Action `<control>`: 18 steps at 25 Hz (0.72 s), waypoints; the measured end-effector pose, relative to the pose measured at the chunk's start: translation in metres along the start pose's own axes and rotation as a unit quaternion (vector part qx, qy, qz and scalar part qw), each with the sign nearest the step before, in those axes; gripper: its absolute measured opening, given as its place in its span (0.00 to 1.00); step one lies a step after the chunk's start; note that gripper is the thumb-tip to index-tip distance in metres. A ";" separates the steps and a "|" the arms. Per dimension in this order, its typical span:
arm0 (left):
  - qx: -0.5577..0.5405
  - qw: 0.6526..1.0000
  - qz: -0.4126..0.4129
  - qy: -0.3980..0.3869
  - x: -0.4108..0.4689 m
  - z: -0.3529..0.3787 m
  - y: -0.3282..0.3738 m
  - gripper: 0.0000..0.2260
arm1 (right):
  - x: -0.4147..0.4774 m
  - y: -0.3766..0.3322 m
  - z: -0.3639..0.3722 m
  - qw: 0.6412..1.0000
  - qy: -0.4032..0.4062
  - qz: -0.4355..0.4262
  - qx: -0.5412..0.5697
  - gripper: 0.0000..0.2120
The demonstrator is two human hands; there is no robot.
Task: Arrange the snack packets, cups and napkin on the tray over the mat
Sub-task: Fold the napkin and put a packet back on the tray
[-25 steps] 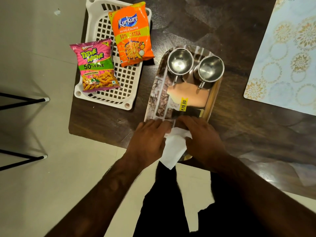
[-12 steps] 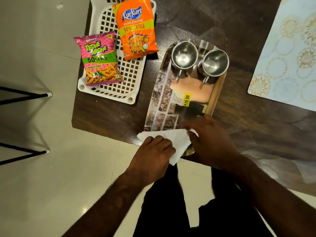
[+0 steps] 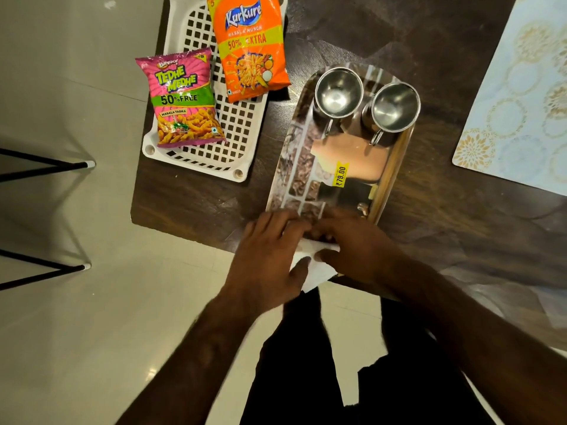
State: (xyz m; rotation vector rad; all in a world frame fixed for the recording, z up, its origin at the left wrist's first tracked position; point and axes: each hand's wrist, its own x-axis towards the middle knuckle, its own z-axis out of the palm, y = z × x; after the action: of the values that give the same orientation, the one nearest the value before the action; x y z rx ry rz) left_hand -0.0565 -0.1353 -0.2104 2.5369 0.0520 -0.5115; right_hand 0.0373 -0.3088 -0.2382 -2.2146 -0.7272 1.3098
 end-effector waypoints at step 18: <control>-0.186 0.945 -0.252 -0.097 0.036 -0.004 -0.034 0.15 | -0.016 0.042 -0.005 0.984 0.102 0.127 0.067 0.09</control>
State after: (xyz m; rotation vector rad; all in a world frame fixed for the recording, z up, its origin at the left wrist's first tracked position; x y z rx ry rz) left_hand -0.0269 -0.1067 -0.2377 2.0776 0.6737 -0.8546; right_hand 0.0436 -0.3508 -0.2520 -2.3413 -0.2800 1.1835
